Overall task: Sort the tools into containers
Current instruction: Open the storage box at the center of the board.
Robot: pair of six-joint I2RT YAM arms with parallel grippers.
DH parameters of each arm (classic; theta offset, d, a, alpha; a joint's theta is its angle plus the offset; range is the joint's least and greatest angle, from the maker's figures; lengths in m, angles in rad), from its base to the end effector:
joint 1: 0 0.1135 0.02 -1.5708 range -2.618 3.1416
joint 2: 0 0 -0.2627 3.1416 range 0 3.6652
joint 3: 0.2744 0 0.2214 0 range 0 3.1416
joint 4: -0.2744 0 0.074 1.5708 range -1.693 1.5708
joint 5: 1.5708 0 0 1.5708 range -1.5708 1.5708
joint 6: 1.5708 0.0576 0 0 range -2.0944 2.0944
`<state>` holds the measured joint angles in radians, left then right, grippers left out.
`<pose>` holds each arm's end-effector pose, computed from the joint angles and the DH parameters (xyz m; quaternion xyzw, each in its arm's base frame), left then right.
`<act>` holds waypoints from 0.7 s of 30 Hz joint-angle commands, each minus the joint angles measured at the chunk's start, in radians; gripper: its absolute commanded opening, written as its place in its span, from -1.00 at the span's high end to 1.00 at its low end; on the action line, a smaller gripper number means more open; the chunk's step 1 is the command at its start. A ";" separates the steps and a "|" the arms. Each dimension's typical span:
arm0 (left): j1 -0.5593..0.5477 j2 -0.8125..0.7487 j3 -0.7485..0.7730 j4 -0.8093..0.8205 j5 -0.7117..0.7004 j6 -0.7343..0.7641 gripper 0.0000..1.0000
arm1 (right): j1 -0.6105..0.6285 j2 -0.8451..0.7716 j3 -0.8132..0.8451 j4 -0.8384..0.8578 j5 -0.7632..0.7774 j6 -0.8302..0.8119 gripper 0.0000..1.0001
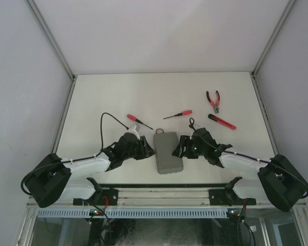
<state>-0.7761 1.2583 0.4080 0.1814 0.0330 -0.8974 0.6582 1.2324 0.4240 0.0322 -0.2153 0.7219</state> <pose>0.1615 -0.1612 0.1613 -0.0474 0.8987 -0.3335 0.2809 0.1636 0.1421 0.1573 -0.0123 0.9176 0.3213 0.2336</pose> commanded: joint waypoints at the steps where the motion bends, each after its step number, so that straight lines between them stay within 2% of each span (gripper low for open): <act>1: 0.006 -0.002 0.046 -0.092 -0.018 0.041 0.06 | 0.007 0.007 0.030 0.007 0.016 0.005 -0.27; 11: -0.035 0.008 0.186 -0.283 -0.112 0.112 0.04 | 0.016 0.017 0.030 -0.003 0.022 0.007 -0.27; 21: -0.056 -0.009 0.217 -0.298 -0.126 0.103 0.03 | 0.029 0.028 0.030 -0.002 0.025 0.010 -0.26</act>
<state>-0.8234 1.2663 0.5781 -0.1028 -0.0715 -0.8165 0.6731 1.2476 0.4316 0.0341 -0.2111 0.7288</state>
